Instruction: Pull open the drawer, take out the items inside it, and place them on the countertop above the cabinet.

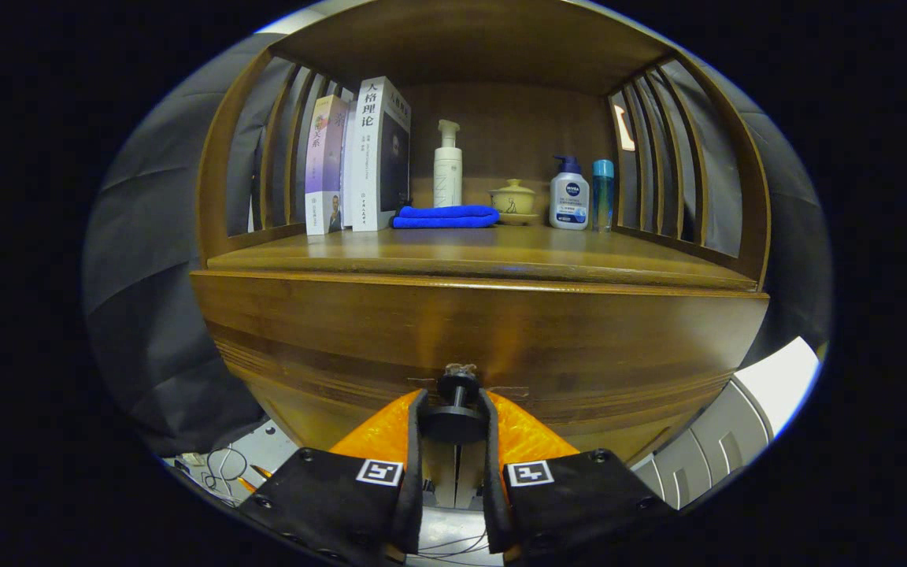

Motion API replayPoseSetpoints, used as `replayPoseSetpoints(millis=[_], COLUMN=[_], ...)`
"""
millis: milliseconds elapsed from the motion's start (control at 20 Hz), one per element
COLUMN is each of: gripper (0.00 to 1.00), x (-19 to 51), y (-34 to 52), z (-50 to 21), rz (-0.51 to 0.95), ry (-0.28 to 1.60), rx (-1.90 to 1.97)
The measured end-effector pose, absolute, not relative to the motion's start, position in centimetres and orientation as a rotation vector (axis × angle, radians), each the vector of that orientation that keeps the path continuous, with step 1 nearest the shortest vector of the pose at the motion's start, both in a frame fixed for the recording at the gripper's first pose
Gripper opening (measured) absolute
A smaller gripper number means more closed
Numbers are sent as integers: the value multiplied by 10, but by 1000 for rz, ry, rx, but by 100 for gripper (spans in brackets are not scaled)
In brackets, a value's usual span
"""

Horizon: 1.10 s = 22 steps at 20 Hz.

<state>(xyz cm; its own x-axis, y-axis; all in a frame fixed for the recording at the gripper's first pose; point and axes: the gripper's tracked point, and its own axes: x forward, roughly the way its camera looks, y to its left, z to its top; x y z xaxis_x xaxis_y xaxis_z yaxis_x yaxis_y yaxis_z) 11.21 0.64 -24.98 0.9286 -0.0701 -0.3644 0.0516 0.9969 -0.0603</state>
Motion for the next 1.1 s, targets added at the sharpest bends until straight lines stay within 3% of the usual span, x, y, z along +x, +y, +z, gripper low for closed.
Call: replayPoseSetpoints(millis=[1100], gripper=[34], x=[14], y=[18], z=[-254], rz=[-13], ry=[364], rx=[-135])
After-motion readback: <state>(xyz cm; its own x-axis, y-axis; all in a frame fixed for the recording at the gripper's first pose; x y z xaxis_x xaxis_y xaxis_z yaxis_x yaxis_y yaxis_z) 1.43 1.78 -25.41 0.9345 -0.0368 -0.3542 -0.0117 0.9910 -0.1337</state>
